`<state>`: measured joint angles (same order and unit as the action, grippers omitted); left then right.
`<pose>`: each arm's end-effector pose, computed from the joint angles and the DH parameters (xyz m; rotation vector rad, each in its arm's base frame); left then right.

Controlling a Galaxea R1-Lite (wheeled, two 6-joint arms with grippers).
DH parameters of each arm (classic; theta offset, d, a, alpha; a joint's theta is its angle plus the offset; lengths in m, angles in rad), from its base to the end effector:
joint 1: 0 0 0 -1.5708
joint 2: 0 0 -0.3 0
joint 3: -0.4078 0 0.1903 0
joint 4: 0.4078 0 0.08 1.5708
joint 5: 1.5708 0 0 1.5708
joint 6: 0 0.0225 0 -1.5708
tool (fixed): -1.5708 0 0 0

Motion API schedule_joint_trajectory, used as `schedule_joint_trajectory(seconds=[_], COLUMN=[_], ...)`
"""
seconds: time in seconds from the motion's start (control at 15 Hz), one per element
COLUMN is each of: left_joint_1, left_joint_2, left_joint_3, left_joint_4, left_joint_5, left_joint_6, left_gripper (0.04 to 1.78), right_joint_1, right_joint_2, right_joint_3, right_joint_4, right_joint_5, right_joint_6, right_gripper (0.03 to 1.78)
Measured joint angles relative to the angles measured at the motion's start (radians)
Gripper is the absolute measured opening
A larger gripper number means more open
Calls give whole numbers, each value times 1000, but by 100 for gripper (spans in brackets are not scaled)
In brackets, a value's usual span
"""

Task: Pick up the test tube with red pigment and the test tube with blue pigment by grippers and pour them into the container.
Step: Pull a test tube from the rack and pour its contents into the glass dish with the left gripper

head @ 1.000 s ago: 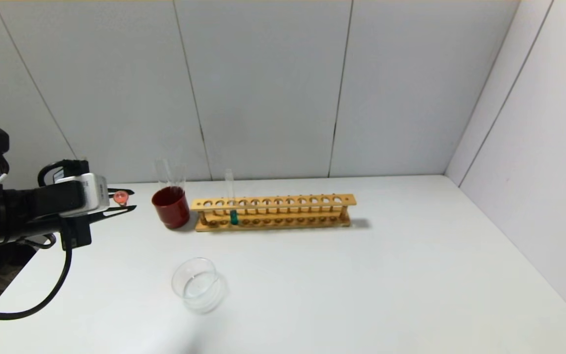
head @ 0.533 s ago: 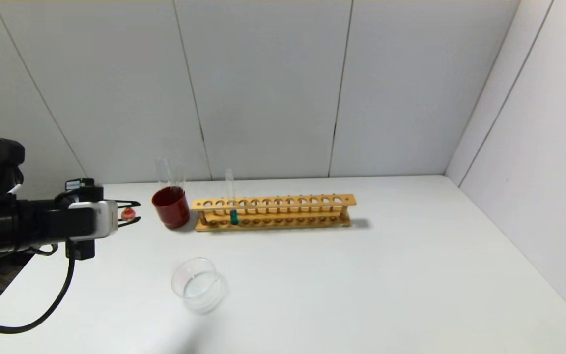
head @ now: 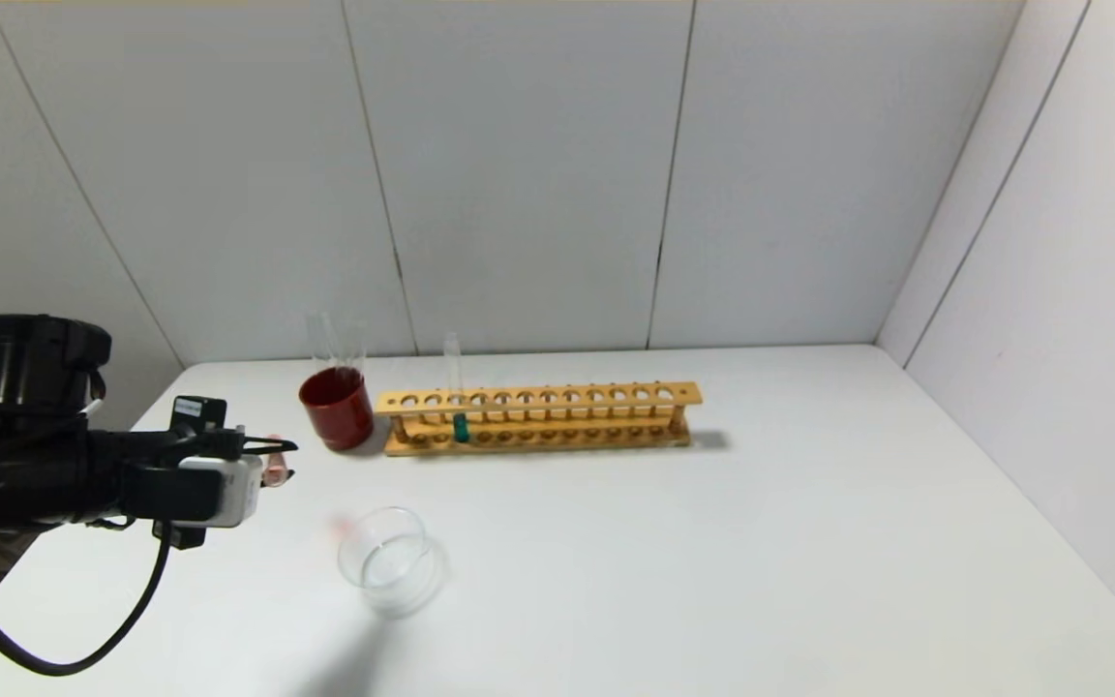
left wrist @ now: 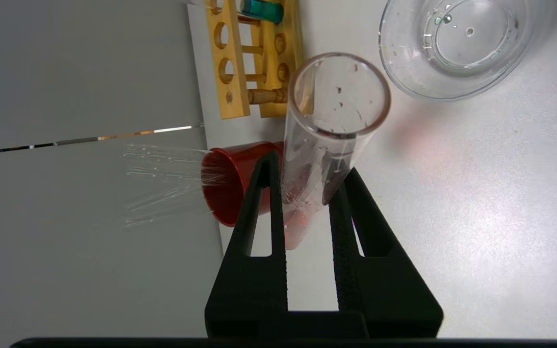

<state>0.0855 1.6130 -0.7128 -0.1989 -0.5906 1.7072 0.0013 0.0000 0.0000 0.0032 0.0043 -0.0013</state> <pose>0.2559 0.0094 0.1461 1.3686 0.0810 -0.8933 -0.0228 0.0001 0.0751 -0.0013 0.0032 0.0056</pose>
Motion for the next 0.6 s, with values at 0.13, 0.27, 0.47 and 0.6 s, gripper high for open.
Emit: schedule_joint_trajectory(seconds=[0.13, 0.27, 0.47, 0.6], left_joint_1=[-7, -19, -50, -57], left_joint_2=[18, 41, 89, 104], left_joint_3=[6, 8, 0, -1], left_joint_4=[-13, -15, -40, -57], left_joint_5=[7, 32, 97, 145], left_joint_6=[48, 92, 102, 141], left_gripper=[32, 31, 31, 32], right_joint_1=[0, 0, 0, 0], right_joint_2=[0, 0, 0, 0], right_joint_3=[0, 0, 0, 0], right_joint_4=[0, 0, 0, 0], right_joint_5=[0, 0, 0, 0], right_joint_6=[0, 0, 0, 0], right_gripper=[175, 175, 175, 175])
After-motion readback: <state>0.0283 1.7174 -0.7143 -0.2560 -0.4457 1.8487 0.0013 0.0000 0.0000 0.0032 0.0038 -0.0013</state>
